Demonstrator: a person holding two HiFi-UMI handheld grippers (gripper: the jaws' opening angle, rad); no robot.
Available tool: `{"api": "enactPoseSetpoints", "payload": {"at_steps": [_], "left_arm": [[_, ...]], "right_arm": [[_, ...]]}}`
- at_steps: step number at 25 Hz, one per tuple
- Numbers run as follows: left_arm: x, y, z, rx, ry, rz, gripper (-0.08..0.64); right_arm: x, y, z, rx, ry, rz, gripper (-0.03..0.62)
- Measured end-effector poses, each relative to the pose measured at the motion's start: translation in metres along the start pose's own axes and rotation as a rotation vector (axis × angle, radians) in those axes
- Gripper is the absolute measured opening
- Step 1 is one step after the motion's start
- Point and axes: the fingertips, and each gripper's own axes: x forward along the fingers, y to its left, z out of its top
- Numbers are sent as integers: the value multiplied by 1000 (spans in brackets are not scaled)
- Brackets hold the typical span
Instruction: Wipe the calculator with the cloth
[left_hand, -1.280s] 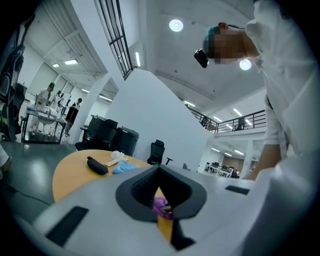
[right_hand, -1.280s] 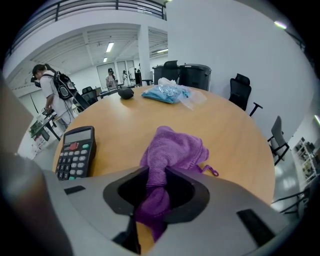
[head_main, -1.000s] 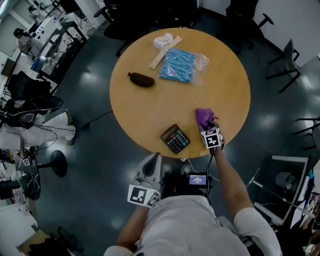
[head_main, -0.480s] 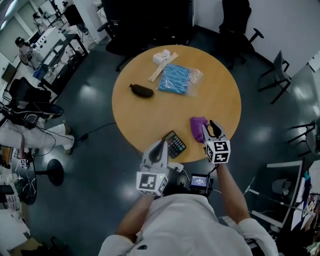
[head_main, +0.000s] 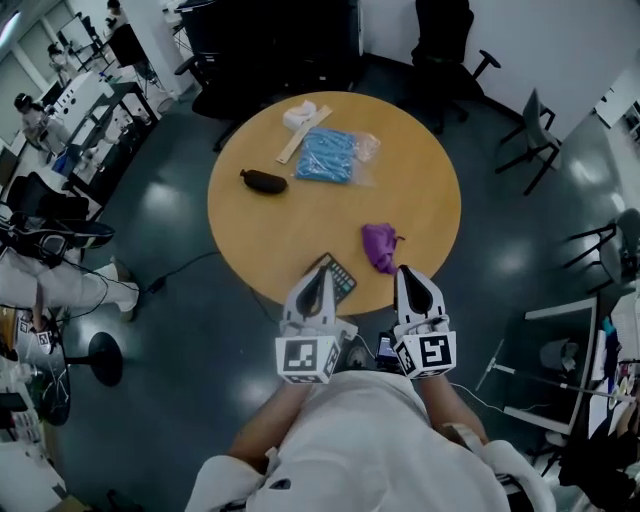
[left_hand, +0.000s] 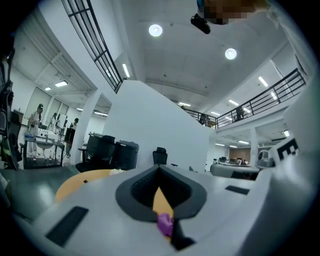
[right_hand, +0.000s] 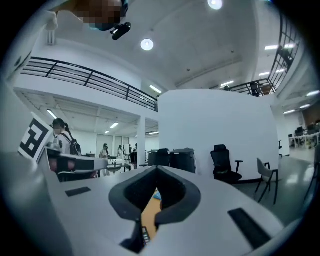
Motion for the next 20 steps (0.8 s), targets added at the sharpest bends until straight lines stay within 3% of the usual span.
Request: {"api": "enactPoseSetpoints", "payload": {"at_steps": [5,20], "left_arm": [[-11,-13,-25,-2,57,-38,7],[-16,-9,-27,-7,66,-47,6]], "right_arm": [[-20,1,-26,33,53,-14,17],[-22,0,-20,16,47,-25,15]]}}
